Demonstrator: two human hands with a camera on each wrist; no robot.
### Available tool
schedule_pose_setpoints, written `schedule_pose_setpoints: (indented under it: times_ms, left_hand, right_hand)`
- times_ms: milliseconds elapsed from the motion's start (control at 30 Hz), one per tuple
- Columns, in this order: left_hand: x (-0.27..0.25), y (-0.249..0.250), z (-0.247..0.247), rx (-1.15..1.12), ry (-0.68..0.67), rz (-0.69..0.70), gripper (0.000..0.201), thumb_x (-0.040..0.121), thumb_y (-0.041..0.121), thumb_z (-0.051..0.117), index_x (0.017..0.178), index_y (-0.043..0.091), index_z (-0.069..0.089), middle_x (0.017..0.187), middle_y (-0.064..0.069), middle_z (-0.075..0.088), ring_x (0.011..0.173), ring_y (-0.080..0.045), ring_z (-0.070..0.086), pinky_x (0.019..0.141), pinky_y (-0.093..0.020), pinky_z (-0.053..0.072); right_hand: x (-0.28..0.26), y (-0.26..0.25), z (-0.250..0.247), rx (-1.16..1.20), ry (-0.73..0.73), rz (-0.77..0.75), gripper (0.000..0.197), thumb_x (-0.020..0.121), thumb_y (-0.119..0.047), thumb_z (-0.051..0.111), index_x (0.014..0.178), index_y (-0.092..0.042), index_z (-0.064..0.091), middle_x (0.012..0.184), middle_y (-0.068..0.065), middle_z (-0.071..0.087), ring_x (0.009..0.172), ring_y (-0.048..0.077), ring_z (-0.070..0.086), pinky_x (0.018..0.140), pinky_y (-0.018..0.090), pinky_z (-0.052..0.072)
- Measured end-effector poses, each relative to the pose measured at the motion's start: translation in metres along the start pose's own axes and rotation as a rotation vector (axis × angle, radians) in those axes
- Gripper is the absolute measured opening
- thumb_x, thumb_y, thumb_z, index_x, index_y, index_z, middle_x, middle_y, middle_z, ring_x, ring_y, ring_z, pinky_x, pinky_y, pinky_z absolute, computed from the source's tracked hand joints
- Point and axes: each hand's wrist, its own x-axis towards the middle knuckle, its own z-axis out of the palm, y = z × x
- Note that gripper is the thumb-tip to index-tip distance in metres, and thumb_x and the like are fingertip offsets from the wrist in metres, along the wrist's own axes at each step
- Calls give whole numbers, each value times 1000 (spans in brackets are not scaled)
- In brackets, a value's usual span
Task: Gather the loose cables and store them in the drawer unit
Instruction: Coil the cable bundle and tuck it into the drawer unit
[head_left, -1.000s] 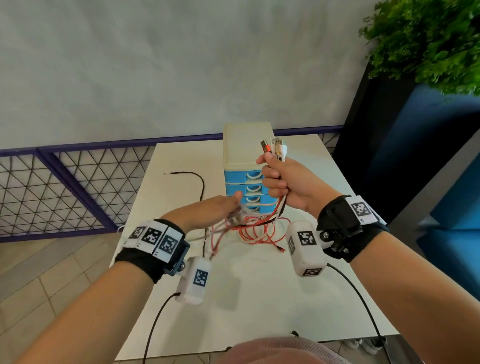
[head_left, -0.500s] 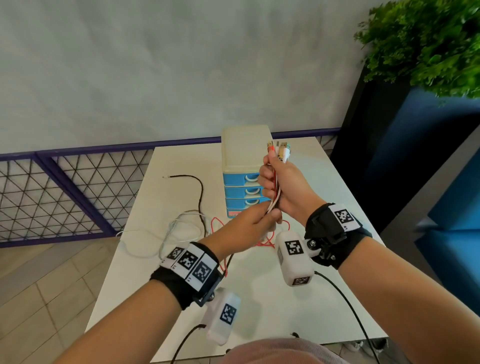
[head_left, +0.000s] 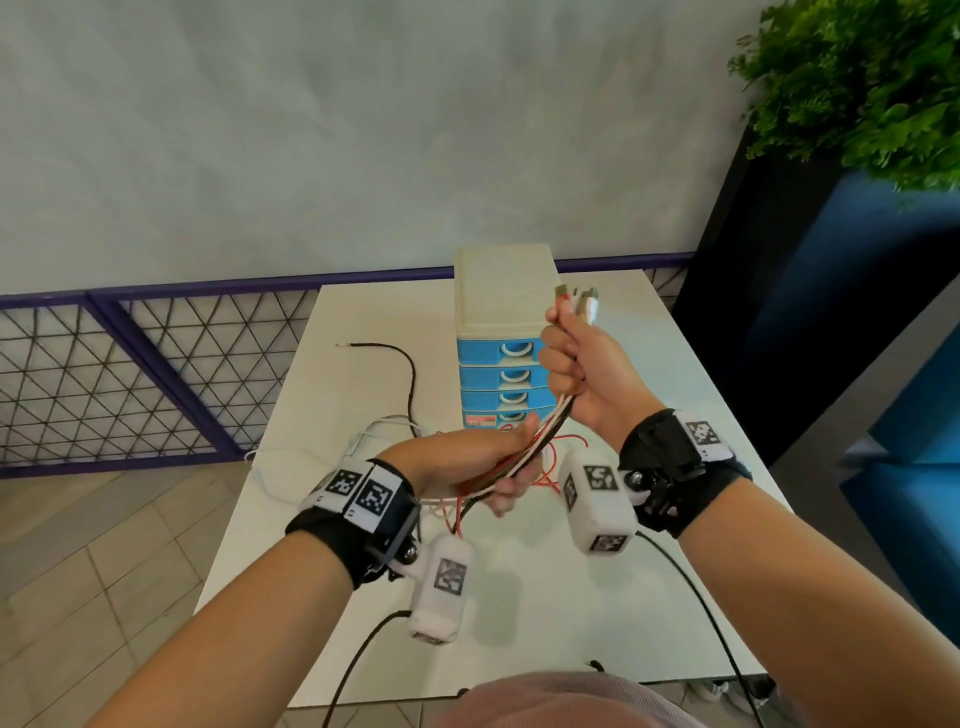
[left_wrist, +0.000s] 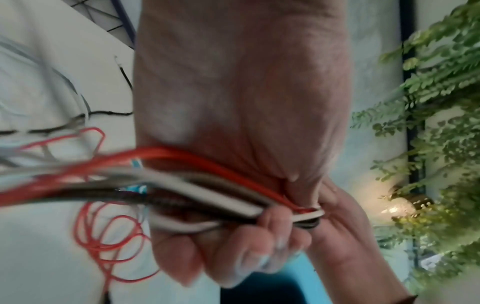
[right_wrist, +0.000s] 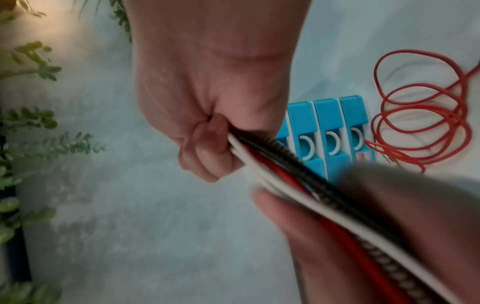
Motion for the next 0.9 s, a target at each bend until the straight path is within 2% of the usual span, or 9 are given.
schedule_pose_setpoints:
  times_ms: [167,300,367,467,633,700,767,800,900]
  left_hand:
    - [-7,-12,-4,181,216,-58,52,96,56,26,63,19,40,50,7,30,42,-8,21,45,-15,27]
    - [3,-12,-6,399,462,-49,59,96,58,23,62,17,48,56,3,45,46,-8,36,56,-24,34]
    - [5,-14,-14,523,513,-50,60,89,65,31,62,17,52,57,3,49,51,-12,41,63,-30,36]
    - [3,-8,-23,652,521,-83,48,71,70,44,53,26,51,59,7,48,58,-13,44,66,-30,34]
    - [-6,12,-25,963,547,-48,41,87,59,49,59,29,44,61,8,47,63,-8,45,83,-35,32]
    - [-9,18,-25,1017,551,-15,39,87,60,47,62,31,45,60,10,47,62,-3,45,87,-36,30]
    - [-11,23,-25,1035,514,1,33,88,57,49,69,31,51,61,14,50,66,2,46,89,-35,29]
    - [-12,26,-25,1032,483,9,29,87,56,51,73,30,54,63,16,51,68,4,47,88,-34,29]
    - [-14,33,-25,981,378,35,26,87,51,56,74,28,57,67,13,53,69,1,48,79,-30,28]
  right_hand:
    - [0,-16,-12,-93,-1,59,26,103,-34,40,83,-19,49,49,-10,30,34,0,23,26,14,17]
    - [-5,-11,-11,-333,-20,179,25,101,-35,44,87,-17,53,52,-10,29,36,0,23,28,13,17]
    - [-8,-8,-10,-456,-61,248,24,101,-36,46,91,-16,53,54,-9,29,36,0,23,28,13,18]
    - [-12,2,-10,-590,-102,316,24,101,-35,45,94,-13,53,57,-7,28,37,1,23,30,13,19]
    - [-13,15,-10,-433,-41,309,24,101,-30,46,86,-13,52,52,-6,33,37,2,29,32,14,25]
    - [-12,17,-12,-356,-1,280,25,101,-30,47,83,-13,55,58,-3,47,48,7,46,47,18,40]
    - [-14,18,-13,-374,2,274,25,99,-33,51,88,-13,61,79,4,67,73,13,66,67,27,54]
    - [-16,18,-13,-384,-15,291,27,98,-34,51,94,-11,63,87,7,71,81,16,70,69,30,58]
    - [-21,17,-11,-408,-69,354,35,98,-38,50,111,-9,64,94,10,74,76,16,72,58,27,56]
